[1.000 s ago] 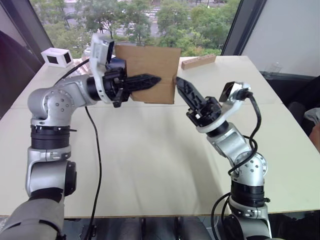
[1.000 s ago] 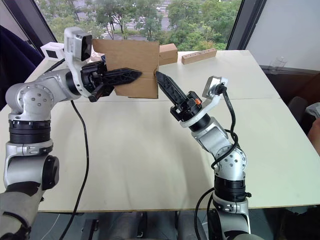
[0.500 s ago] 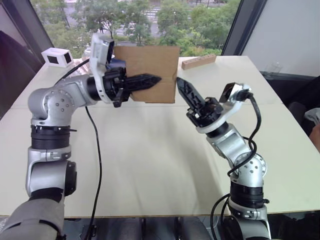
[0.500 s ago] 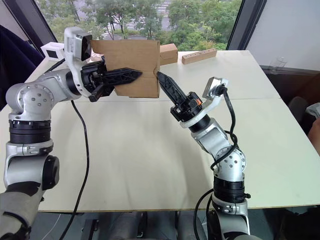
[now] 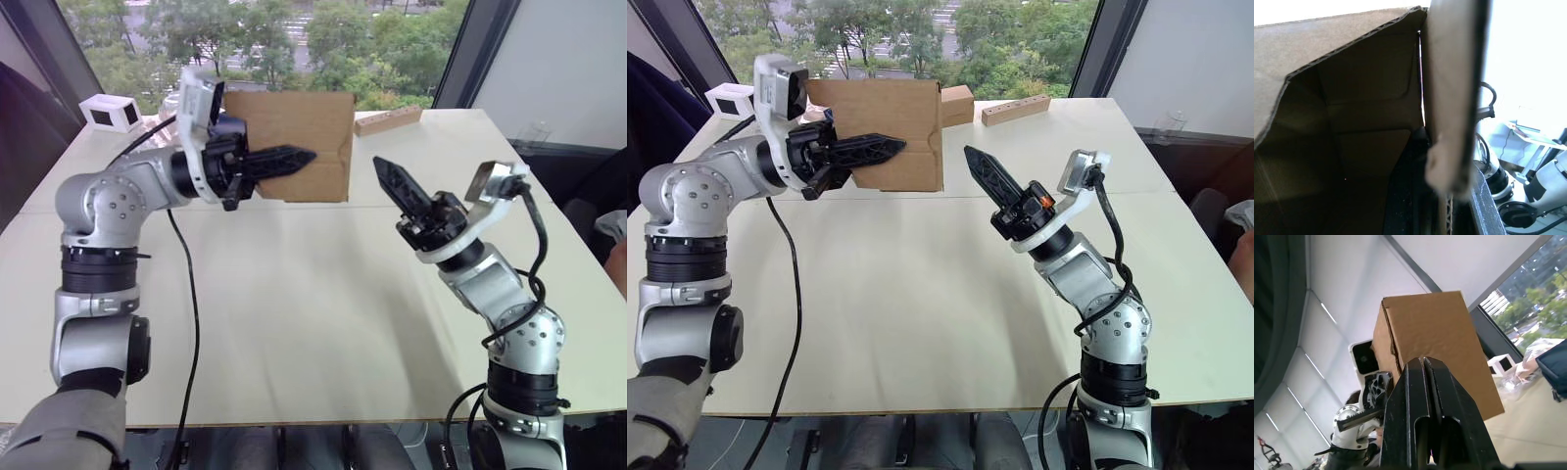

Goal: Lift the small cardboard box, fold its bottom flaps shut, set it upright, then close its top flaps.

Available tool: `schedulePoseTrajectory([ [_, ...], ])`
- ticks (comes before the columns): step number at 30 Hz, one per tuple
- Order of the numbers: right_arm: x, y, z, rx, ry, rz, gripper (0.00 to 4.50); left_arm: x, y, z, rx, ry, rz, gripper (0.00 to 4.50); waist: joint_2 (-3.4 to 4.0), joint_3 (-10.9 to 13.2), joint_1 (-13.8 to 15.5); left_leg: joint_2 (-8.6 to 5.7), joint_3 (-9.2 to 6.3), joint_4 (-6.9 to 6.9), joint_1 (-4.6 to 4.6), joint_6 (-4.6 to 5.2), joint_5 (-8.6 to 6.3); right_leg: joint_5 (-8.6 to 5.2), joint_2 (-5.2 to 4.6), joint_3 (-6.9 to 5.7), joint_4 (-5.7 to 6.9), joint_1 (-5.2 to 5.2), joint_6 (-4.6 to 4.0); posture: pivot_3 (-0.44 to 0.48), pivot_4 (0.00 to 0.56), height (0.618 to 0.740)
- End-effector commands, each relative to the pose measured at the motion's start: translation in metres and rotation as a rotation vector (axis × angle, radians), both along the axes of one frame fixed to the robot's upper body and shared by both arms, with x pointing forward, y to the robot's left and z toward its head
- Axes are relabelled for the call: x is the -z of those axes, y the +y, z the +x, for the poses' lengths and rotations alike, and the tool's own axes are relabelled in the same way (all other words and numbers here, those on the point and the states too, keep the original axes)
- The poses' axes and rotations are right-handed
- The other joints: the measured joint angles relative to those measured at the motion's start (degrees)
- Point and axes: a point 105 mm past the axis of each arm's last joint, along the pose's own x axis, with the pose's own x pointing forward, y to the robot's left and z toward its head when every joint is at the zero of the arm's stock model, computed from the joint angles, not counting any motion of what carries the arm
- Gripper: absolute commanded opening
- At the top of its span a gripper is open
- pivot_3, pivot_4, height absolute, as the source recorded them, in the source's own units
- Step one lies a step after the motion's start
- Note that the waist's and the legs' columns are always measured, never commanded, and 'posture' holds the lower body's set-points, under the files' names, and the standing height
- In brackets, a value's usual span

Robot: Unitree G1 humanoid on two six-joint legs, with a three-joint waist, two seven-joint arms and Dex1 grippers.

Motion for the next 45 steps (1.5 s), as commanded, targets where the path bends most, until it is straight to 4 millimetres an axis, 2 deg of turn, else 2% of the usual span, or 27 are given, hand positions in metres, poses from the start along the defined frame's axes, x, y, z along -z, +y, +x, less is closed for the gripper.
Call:
schedulePoseTrajectory([
  [1,-0.004,0.015,0.002,-0.005,-0.044,-0.040,0.02,-0.005,0.000,-0.005,0.017,-0.030,-0.011,0.00,0.00,0.0,0.1,0.00,0.00,0.00,0.00,0.00,0.00,0.00,0.00,0.00,0.00,0.00,0.00,0.000,0.150,0.740],
  [9,0.000,0.040,-0.007,-0.113,-0.055,-0.065,0.02,-0.001,-0.002,-0.006,0.020,-0.025,0.005,0.00,0.00,0.0,0.2,-0.03,0.00,0.01,-0.01,0.00,0.00,0.00,-0.04,0.00,0.00,0.01,0.00,0.000,0.150,0.740],
  [15,0.005,0.049,-0.008,-0.129,-0.052,-0.083,0.02,0.004,-0.004,-0.006,0.022,-0.018,0.019,0.00,0.00,0.0,0.2,-0.02,-0.01,0.00,-0.01,0.00,0.00,0.00,-0.03,0.00,0.00,0.00,0.00,0.000,0.150,0.740],
  [17,0.006,0.049,-0.009,-0.125,-0.051,-0.087,0.02,0.004,-0.004,-0.006,0.020,-0.018,0.021,0.00,0.00,0.0,0.2,-0.02,-0.01,0.00,0.00,0.00,0.00,0.00,-0.02,0.00,0.00,0.00,0.00,0.000,0.150,0.740],
  [22,0.007,0.035,-0.008,-0.067,-0.049,-0.091,0.02,0.010,-0.001,-0.004,-0.006,-0.033,0.089,0.00,0.00,0.0,0.2,-0.02,-0.01,0.00,0.00,0.00,0.00,0.00,-0.02,0.00,0.00,0.00,0.00,0.000,0.150,0.740],
  [23,0.009,0.027,-0.008,-0.033,-0.045,-0.109,0.02,0.013,0.000,-0.001,-0.051,-0.066,0.132,0.00,0.00,0.0,0.2,-0.02,-0.01,0.00,0.00,0.00,0.00,0.00,-0.03,0.00,0.00,0.00,0.00,0.000,0.150,0.740],
  [27,0.028,-0.005,-0.016,0.076,-0.008,-0.281,0.02,0.020,0.004,0.000,-0.100,-0.161,0.315,0.00,0.00,0.0,0.5,-0.06,-0.02,-0.01,-0.02,0.00,0.00,0.00,-0.06,-0.01,-0.04,0.02,0.00,0.000,0.150,0.740],
  [29,0.041,-0.015,-0.024,0.092,0.004,-0.430,0.02,0.033,0.006,-0.003,-0.080,-0.200,0.491,0.00,0.00,0.0,0.5,-0.08,-0.01,0.00,-0.04,0.00,0.00,0.00,-0.08,-0.01,-0.08,0.03,0.00,0.000,0.150,0.740],
  [32,0.056,-0.022,-0.043,0.064,-0.010,-0.668,0.02,0.049,0.012,-0.004,-0.032,-0.294,0.752,0.00,0.01,0.0,0.5,-0.09,0.00,-0.03,-0.02,0.01,-0.01,0.00,-0.04,0.00,-0.11,0.06,0.00,0.000,0.150,0.740],
  [36,0.073,-0.023,-0.066,-0.008,-0.054,-0.975,0.02,0.061,0.012,-0.002,0.040,-0.420,0.992,0.00,0.03,0.0,0.5,-0.06,0.00,-0.03,0.00,0.02,-0.01,-0.01,0.07,-0.01,-0.16,0.12,-0.01,0.000,0.150,0.740],
  [37,0.088,-0.026,-0.072,-0.019,-0.070,-1.144,0.02,0.068,0.009,-0.003,0.076,-0.448,1.060,0.00,0.02,0.0,0.5,-0.05,0.01,-0.04,0.01,0.03,-0.02,-0.01,0.07,0.00,-0.18,0.13,-0.01,0.000,0.150,0.740],
  [39,0.104,-0.031,-0.079,-0.040,-0.098,-1.326,0.02,0.077,0.002,-0.004,0.121,-0.503,1.129,0.00,0.05,0.0,0.5,-0.08,0.00,-0.03,0.03,0.06,-0.03,-0.02,0.11,-0.01,-0.23,0.18,-0.01,0.000,0.150,0.740],
  [41,0.106,-0.027,-0.080,-0.038,-0.125,-1.346,0.02,0.083,-0.003,-0.002,0.144,-0.550,1.167,0.00,0.00,0.0,0.5,-0.04,-0.01,-0.03,0.02,0.07,-0.04,-0.02,0.14,-0.03,-0.29,0.23,-0.01,0.000,0.150,0.740],
  [45,0.102,-0.018,-0.078,0.017,-0.133,-1.270,0.02,0.108,-0.012,-0.005,0.162,-0.478,1.247,0.00,-0.02,0.0,0.5,0.01,-0.05,0.01,-0.02,0.07,-0.04,-0.02,0.15,-0.01,-0.27,0.22,-0.01,0.000,0.150,0.740],
])
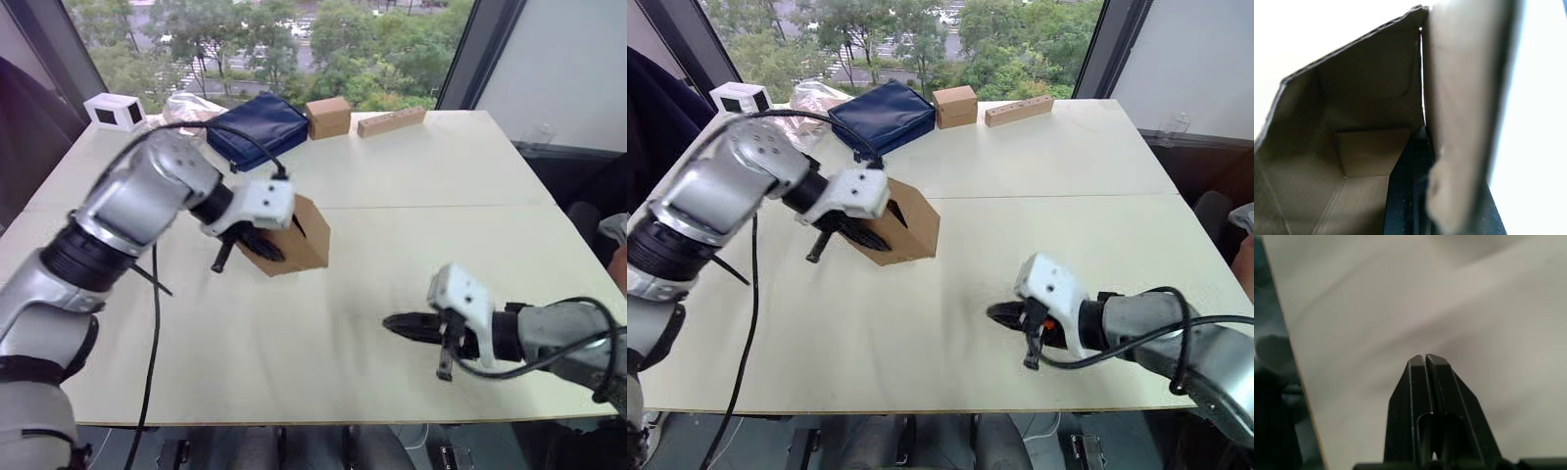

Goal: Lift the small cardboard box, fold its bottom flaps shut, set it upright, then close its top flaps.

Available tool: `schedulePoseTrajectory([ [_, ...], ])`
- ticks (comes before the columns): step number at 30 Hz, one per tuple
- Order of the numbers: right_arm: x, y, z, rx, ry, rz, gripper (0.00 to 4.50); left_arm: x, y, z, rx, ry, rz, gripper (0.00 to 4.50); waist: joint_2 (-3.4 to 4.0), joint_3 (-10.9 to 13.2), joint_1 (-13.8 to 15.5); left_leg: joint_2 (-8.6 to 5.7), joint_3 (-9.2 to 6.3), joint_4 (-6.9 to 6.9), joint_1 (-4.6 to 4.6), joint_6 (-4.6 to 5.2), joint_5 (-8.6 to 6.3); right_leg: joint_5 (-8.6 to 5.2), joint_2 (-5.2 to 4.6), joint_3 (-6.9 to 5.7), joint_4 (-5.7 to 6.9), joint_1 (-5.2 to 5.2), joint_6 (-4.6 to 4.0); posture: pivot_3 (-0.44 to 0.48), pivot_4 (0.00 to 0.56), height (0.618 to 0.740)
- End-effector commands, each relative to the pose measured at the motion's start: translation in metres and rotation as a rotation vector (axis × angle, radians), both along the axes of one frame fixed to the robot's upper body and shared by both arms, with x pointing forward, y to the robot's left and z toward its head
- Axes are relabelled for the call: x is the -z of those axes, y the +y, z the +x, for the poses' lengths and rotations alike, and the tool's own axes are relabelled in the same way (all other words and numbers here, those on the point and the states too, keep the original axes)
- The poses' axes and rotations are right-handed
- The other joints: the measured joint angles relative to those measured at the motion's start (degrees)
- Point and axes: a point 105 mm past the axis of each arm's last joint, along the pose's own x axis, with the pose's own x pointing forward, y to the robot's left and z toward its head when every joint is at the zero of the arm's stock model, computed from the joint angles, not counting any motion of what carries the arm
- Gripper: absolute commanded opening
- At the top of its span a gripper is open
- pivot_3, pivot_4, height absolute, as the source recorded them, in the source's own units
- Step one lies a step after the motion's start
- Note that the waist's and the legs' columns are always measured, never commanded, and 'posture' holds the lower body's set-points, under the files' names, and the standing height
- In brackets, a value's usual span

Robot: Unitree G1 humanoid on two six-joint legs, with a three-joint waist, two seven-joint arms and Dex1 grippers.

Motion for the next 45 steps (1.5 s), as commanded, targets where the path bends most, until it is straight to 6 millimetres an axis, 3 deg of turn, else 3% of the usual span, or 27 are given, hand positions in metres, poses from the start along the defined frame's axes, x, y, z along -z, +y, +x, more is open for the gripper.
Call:
schedulePoseTrajectory([
  [1,-0.008,0.006,0.000,0.015,-0.078,0.003,0.02,0.010,-0.002,-0.002,-0.048,0.014,0.077,0.00,0.00,0.0,0.0,0.00,0.00,0.00,0.00,0.00,0.00,0.00,0.00,0.00,0.00,0.00,0.00,0.000,0.150,0.740],
  [9,-0.010,0.015,0.005,0.080,-0.112,0.023,0.02,0.020,-0.008,-0.011,-0.161,0.171,0.155,0.00,-0.01,0.0,0.0,-0.01,-0.04,0.02,0.00,0.00,0.00,0.00,-0.01,-0.02,0.04,0.00,0.00,0.000,0.150,0.740],
  [17,-0.012,0.016,0.010,0.091,-0.115,0.001,0.02,0.035,-0.006,-0.026,-0.141,0.189,0.216,0.00,0.01,0.0,0.0,0.00,-0.05,0.01,0.02,0.00,0.00,0.00,-0.01,-0.01,0.05,0.00,0.00,0.000,0.150,0.740],
  [25,-0.008,0.013,0.017,0.110,-0.114,-0.003,0.02,0.039,-0.011,-0.028,-0.227,0.197,0.188,0.00,0.01,0.0,0.1,-0.01,-0.05,0.03,0.01,0.00,0.00,0.00,-0.02,-0.01,0.05,0.01,0.00,0.000,0.150,0.740],
  [26,-0.007,0.012,0.017,0.112,-0.114,-0.003,0.00,0.040,-0.011,-0.028,-0.238,0.197,0.183,0.53,0.00,0.0,0.1,-0.01,-0.05,0.03,0.01,0.00,0.00,0.00,-0.02,-0.01,0.05,0.01,0.00,0.000,0.150,0.740],
  [28,-0.006,0.010,0.019,0.117,-0.114,-0.003,0.00,0.040,-0.012,-0.033,-0.254,0.214,0.174,1.00,0.01,0.0,0.0,-0.01,-0.05,0.03,0.01,0.00,0.00,0.00,-0.02,-0.01,0.06,0.01,0.00,0.000,0.150,0.740],
  [29,-0.005,0.009,0.020,0.119,-0.113,-0.004,0.00,0.040,-0.012,-0.035,-0.261,0.219,0.168,1.56,0.00,0.0,0.0,-0.01,-0.05,0.03,0.01,0.00,0.00,0.00,-0.02,-0.01,0.07,0.01,0.00,0.000,0.150,0.740],
  [33,-0.003,0.006,0.022,0.119,-0.114,-0.004,0.00,0.033,-0.015,-0.039,-0.320,0.248,0.132,3.04,0.01,0.0,0.0,-0.01,-0.05,0.03,0.03,0.00,0.00,0.00,-0.02,-0.01,0.09,0.01,0.00,0.000,0.150,0.740],
  [39,-0.004,0.004,0.026,0.108,-0.115,0.000,0.00,0.005,-0.011,-0.050,-0.435,0.415,0.044,3.04,0.01,0.0,0.0,-0.01,-0.04,0.05,0.03,0.00,0.00,0.00,-0.02,-0.01,0.12,0.01,0.00,0.000,0.150,0.740],
  [45,-0.006,0.005,0.028,0.086,-0.106,0.016,0.00,-0.006,0.011,-0.056,-0.452,0.537,-0.062,3.04,0.03,0.0,-0.2,0.03,-0.03,0.04,0.10,0.00,0.00,-0.01,0.01,0.01,0.18,0.01,-0.01,0.000,0.150,0.740],
])
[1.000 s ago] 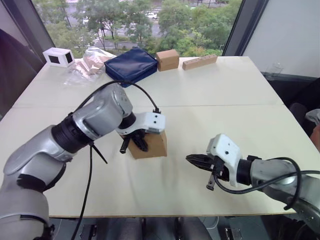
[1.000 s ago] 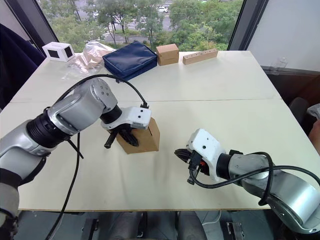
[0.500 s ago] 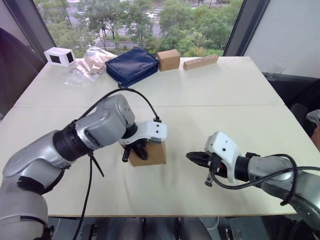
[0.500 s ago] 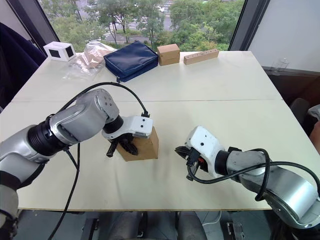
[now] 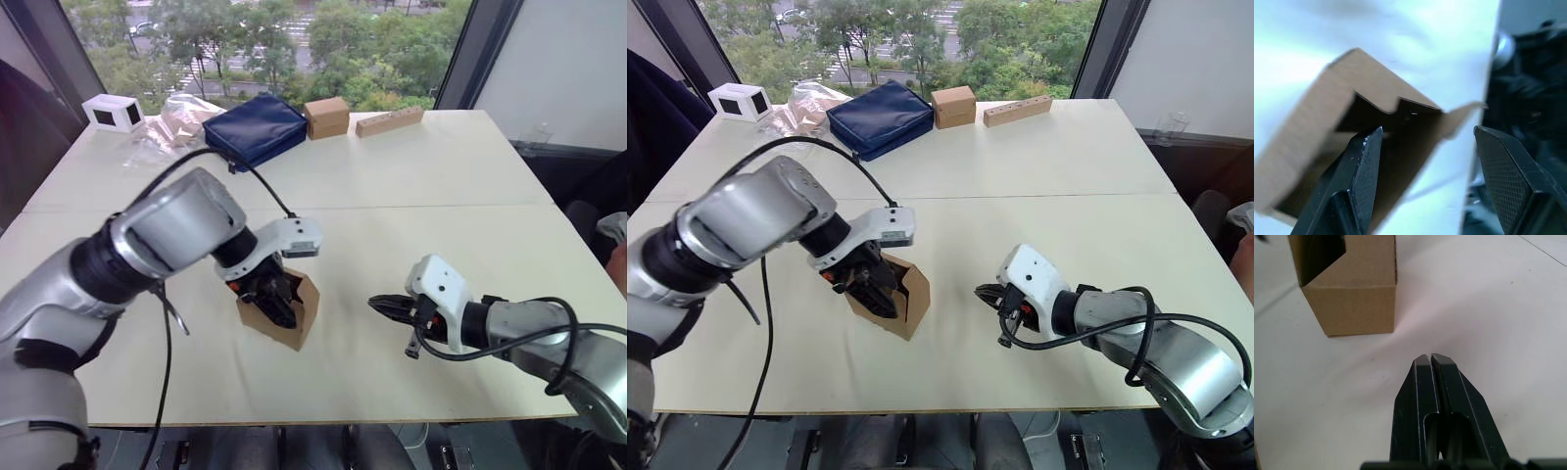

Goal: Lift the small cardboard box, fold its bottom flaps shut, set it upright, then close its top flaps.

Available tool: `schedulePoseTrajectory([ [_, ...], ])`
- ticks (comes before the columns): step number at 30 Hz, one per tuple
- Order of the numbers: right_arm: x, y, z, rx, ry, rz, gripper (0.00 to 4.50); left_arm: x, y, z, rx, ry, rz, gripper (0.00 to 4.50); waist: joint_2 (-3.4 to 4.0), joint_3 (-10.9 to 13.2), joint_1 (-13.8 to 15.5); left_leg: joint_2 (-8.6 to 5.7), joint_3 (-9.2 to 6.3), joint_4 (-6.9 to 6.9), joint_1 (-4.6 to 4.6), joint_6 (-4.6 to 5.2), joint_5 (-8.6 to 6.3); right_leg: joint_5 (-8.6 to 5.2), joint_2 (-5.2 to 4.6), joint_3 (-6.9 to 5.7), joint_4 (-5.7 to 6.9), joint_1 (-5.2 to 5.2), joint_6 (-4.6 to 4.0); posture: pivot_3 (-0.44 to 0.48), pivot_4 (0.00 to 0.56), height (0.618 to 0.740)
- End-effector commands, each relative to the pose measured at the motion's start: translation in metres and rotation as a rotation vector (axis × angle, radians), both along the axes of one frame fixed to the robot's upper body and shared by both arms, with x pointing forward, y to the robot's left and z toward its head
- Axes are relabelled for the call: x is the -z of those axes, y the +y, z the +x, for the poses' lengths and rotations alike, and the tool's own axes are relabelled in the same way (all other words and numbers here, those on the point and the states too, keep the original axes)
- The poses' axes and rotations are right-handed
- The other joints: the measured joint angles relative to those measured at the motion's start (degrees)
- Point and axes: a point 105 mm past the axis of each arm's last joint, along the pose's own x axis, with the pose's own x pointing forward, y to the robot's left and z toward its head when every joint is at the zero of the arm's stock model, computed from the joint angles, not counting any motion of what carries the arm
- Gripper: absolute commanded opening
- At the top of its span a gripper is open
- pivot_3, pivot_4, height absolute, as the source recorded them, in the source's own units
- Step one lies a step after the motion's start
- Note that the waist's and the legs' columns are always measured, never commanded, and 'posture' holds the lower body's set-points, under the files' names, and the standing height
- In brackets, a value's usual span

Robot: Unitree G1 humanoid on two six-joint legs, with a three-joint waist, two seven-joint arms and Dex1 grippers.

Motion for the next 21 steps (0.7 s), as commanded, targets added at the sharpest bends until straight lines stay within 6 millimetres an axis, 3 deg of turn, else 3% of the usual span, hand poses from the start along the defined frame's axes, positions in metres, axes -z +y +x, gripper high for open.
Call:
schedulePoseTrajectory([
  [1,-0.011,0.003,0.001,-0.025,-0.038,0.029,0.00,-0.013,0.014,-0.002,0.013,-0.007,-0.085,3.04,0.00,0.0,0.1,0.00,-0.01,0.00,-0.01,0.00,0.00,0.00,0.00,0.00,0.00,0.00,0.00,0.000,0.150,0.740],
  [7,-0.030,0.006,-0.001,-0.041,-0.027,0.209,0.00,-0.050,0.037,0.023,-0.050,-0.121,-0.393,3.04,-0.01,0.0,0.5,-0.03,0.00,0.04,-0.01,-0.01,0.00,0.00,-0.07,-0.02,-0.01,0.02,0.00,0.000,0.150,0.740],
  [12,-0.025,0.008,-0.004,-0.052,0.011,0.235,0.00,-0.085,0.049,0.046,-0.202,-0.256,-0.697,3.04,-0.05,0.0,0.5,-0.06,-0.01,0.06,-0.06,0.00,0.00,0.00,-0.10,-0.06,-0.03,0.02,0.01,0.000,0.150,0.740],
  [13,-0.023,0.008,-0.004,-0.054,0.017,0.236,0.00,-0.084,0.053,0.052,-0.248,-0.284,-0.703,3.04,-0.05,0.0,0.4,-0.07,-0.01,0.06,-0.05,0.00,0.00,0.01,-0.14,-0.06,-0.03,0.02,0.01,0.000,0.150,0.740],
  [17,-0.017,0.010,-0.007,-0.071,0.039,0.214,0.00,-0.078,0.071,0.069,-0.370,-0.383,-0.748,2.08,0.01,0.0,0.0,-0.06,0.05,0.03,0.05,0.00,0.00,0.01,-0.16,-0.01,0.05,0.01,0.01,0.000,0.150,0.740],
  [21,-0.009,0.023,-0.017,-0.136,0.077,0.202,0.00,-0.020,0.099,0.074,-0.468,-0.438,-0.579,0.56,0.09,-0.1,-0.1,-0.02,0.13,-0.06,0.20,0.00,0.00,0.01,-0.19,0.09,0.07,0.04,0.01,0.000,0.150,0.740],
])
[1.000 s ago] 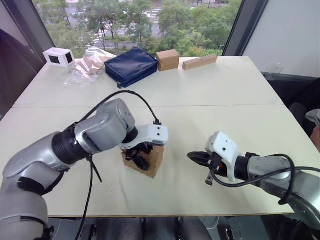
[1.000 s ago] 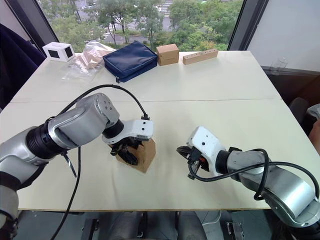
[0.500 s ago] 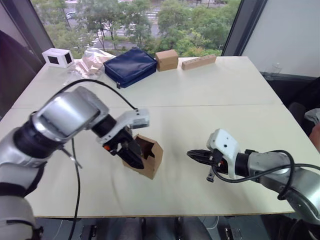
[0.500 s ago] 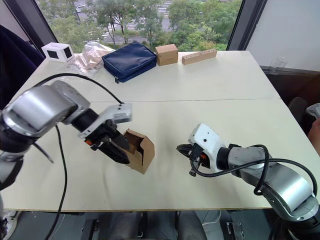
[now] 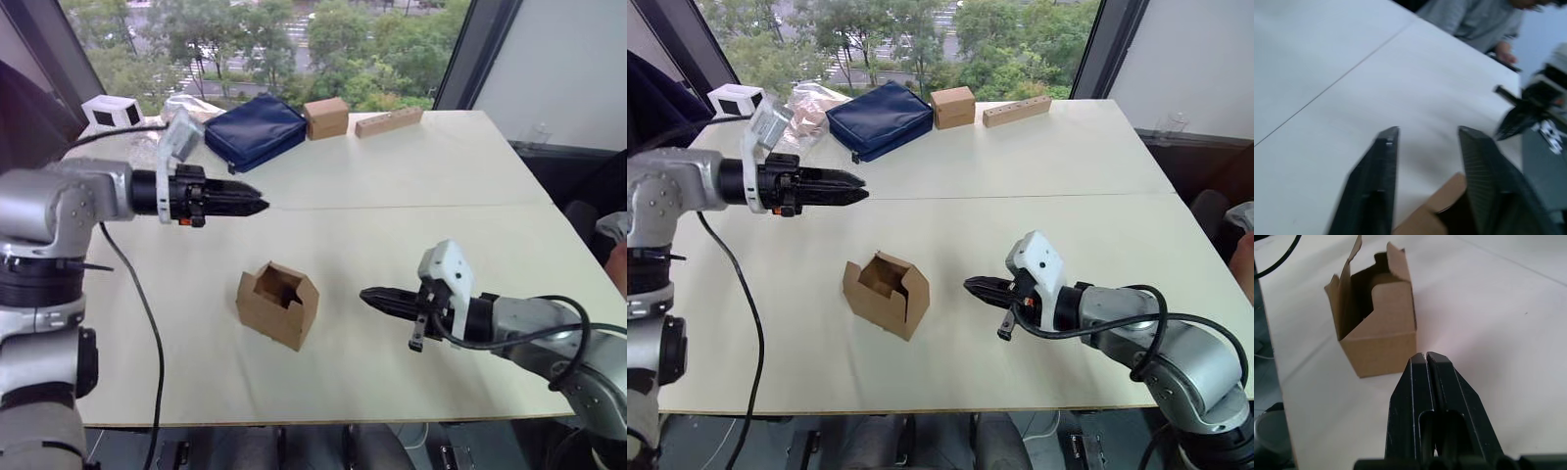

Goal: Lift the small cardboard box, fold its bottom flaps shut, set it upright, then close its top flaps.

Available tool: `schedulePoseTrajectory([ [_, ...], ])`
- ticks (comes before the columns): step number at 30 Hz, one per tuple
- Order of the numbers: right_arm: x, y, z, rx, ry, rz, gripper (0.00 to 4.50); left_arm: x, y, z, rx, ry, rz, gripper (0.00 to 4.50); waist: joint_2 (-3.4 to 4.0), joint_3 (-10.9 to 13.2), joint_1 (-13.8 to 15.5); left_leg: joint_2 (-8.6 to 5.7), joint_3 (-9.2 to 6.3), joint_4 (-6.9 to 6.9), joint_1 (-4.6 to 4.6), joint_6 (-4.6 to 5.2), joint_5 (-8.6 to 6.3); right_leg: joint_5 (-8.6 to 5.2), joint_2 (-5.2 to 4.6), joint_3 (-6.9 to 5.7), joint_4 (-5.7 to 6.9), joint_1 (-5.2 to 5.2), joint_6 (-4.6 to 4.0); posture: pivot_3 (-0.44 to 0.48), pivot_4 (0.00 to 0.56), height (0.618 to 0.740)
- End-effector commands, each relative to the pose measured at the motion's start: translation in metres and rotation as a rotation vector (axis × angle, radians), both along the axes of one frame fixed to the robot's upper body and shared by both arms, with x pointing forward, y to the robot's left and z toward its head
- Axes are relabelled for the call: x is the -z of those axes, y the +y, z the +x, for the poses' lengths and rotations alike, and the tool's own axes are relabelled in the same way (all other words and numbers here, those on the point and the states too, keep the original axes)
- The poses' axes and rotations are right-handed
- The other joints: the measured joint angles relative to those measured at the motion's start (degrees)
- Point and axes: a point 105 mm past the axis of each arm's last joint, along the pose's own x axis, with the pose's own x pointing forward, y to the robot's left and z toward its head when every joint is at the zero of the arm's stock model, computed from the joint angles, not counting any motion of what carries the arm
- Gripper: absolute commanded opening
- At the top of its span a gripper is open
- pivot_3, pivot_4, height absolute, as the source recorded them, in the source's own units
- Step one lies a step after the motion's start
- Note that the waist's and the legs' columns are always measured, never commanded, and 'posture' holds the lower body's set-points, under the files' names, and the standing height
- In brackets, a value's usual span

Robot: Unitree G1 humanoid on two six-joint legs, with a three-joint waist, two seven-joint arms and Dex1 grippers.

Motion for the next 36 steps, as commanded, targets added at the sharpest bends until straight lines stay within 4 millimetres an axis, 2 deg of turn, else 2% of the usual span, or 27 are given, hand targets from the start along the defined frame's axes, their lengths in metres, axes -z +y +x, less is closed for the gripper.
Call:
schedulePoseTrajectory([
  [1,0.001,0.013,-0.009,-0.068,-0.009,-0.004,0.00,0.026,0.019,0.001,-0.078,-0.049,0.098,0.14,-0.01,0.0,0.1,0.00,0.05,-0.06,0.06,0.00,0.00,0.00,-0.02,0.07,-0.01,0.01,0.00,0.000,0.150,0.740],
  [6,0.021,0.025,-0.017,-0.115,0.036,-0.083,0.00,0.073,0.033,-0.013,-0.107,0.051,0.137,0.03,-0.15,0.0,0.6,0.00,-0.06,0.03,-0.06,-0.01,0.01,0.00,-0.07,-0.05,-0.05,0.02,-0.01,0.000,0.150,0.740],
  [9,0.030,0.030,-0.015,-0.123,0.040,-0.123,0.00,0.090,0.032,-0.021,-0.085,0.090,0.162,0.03,-0.20,-0.1,0.7,-0.04,-0.09,0.04,-0.10,-0.01,0.00,0.00,-0.09,-0.09,-0.09,0.02,-0.01,0.000,0.150,0.740],
  [12,0.037,0.040,-0.008,-0.120,0.048,-0.131,0.00,0.110,0.021,-0.026,-0.077,0.113,0.168,0.03,-0.20,-0.1,0.6,-0.03,-0.08,0.04,-0.09,-0.01,0.00,0.00,-0.09,-0.10,-0.09,0.02,0.00,0.000,0.150,0.740],
  [20,0.047,0.053,-0.006,-0.178,0.043,-0.152,0.00,0.133,0.003,-0.046,0.015,0.153,0.208,0.03,-0.20,-0.1,0.5,-0.02,-0.08,0.02,-0.04,-0.01,0.00,0.00,-0.08,-0.10,-0.09,0.04,-0.01,0.000,0.150,0.740],
  [25,0.054,0.044,0.008,-0.109,0.006,-0.192,0.00,0.135,-0.004,-0.059,0.043,0.178,0.193,0.03,-0.20,-0.1,0.5,-0.02,-0.08,0.01,-0.03,-0.01,0.00,0.00,-0.08,-0.10,-0.09,0.05,-0.01,0.000,0.150,0.740],
  [29,0.057,0.036,0.012,-0.094,-0.002,-0.211,0.00,0.137,-0.011,-0.066,0.053,0.204,0.184,0.03,-0.21,-0.1,0.5,-0.03,-0.07,0.01,-0.03,-0.01,0.00,0.00,-0.08,-0.10,-0.09,0.06,-0.01,0.000,0.150,0.740],
  [36,0.057,0.029,0.022,-0.057,-0.028,-0.221,0.00,0.140,-0.018,-0.069,0.047,0.218,0.187,0.03,-0.21,-0.1,0.5,-0.02,-0.08,0.01,-0.02,-0.01,0.00,0.00,-0.08,-0.09,-0.09,0.06,-0.01,0.000,0.150,0.740],
])
